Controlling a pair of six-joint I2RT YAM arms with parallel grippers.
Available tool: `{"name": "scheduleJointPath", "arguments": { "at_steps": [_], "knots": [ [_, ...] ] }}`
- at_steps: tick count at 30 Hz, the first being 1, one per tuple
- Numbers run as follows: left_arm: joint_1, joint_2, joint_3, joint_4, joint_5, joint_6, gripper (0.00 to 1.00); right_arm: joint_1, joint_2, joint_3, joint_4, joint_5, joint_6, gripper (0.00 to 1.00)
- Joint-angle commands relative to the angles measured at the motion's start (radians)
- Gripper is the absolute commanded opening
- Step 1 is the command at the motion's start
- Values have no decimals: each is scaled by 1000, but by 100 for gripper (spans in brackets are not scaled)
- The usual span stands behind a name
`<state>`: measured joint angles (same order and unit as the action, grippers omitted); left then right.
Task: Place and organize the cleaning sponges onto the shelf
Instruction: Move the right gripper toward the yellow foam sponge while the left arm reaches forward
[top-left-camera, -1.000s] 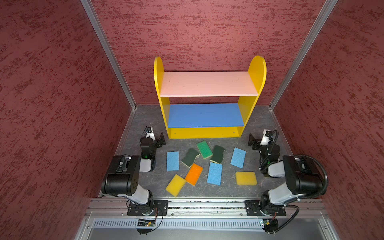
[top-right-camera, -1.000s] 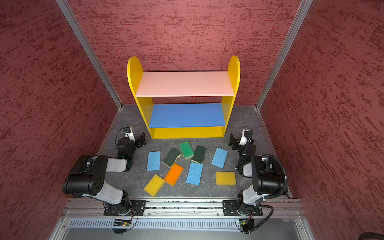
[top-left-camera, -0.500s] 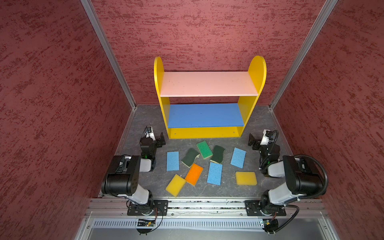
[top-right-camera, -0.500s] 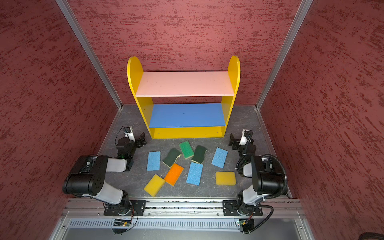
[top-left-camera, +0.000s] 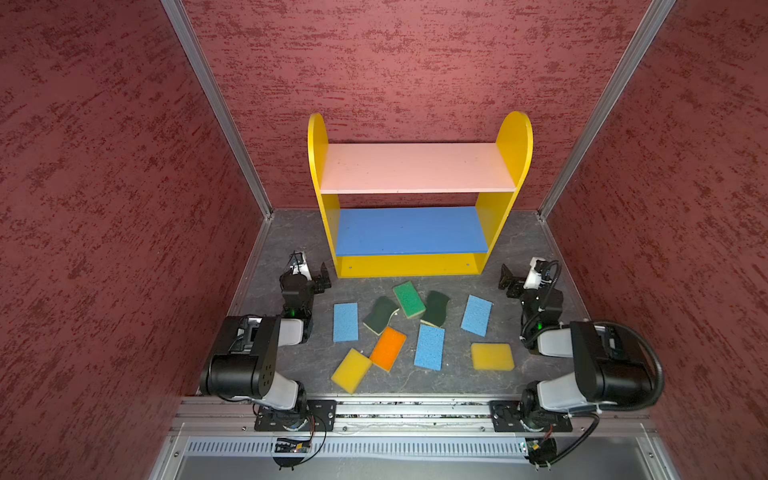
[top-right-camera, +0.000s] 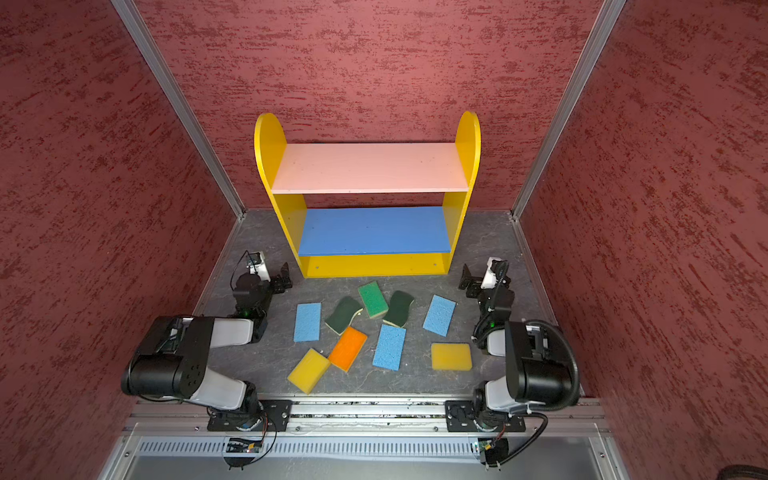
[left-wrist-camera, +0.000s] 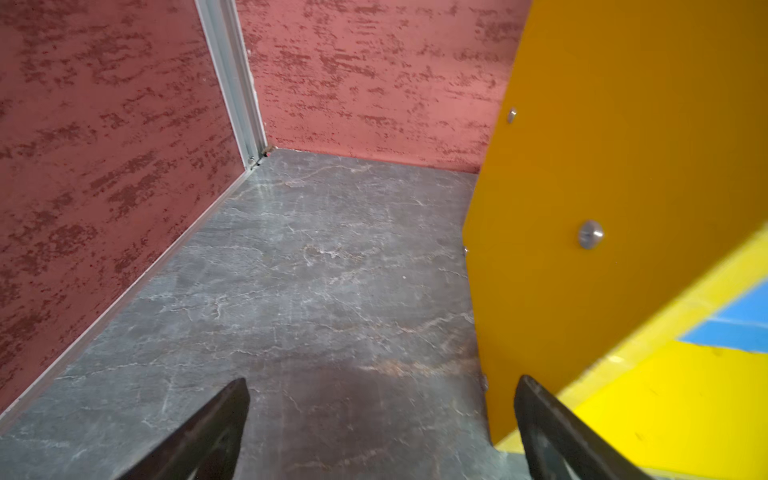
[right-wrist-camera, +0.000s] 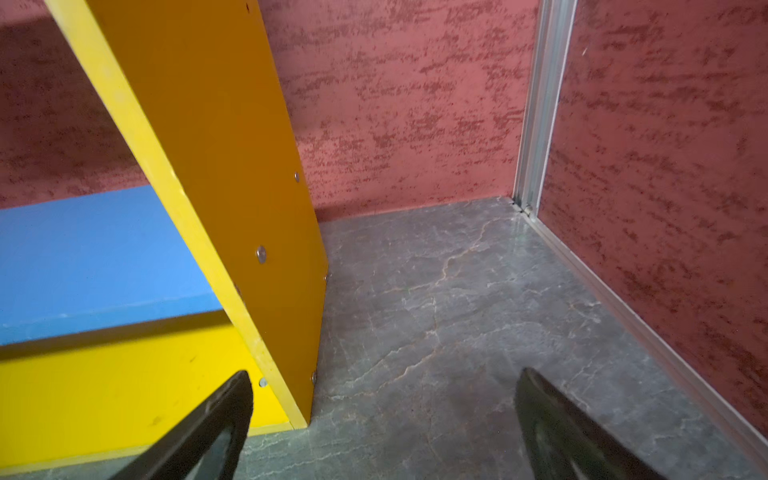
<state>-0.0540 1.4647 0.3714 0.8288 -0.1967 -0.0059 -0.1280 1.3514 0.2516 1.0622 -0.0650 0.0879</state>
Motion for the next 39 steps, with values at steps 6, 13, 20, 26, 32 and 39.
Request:
{"name": "scheduleJointPath", "arguments": {
  "at_steps": [6,13,20,26,32,39],
  "knots": [
    [-80,-158,89,-224,-180,36,99,8,-248,109,-437,80,43,99],
    [-213,-335,101,-434,-295,22,99,31,-404,174,-701,139,140,99],
    [-309,-529,138,-742,-354,-100,99,62,-433,318,-1122,162,296,99],
    [-344,-658,182,-974,-370,-266,99,120,-399,433,-1488,175,417,97],
    [-348,-710,271,-1187,-407,-413,100,185,-416,476,-1696,73,519,96],
    [-354,-636,399,-1399,-378,-465,99,226,-467,486,-1809,-34,602,93]
  ]
}}
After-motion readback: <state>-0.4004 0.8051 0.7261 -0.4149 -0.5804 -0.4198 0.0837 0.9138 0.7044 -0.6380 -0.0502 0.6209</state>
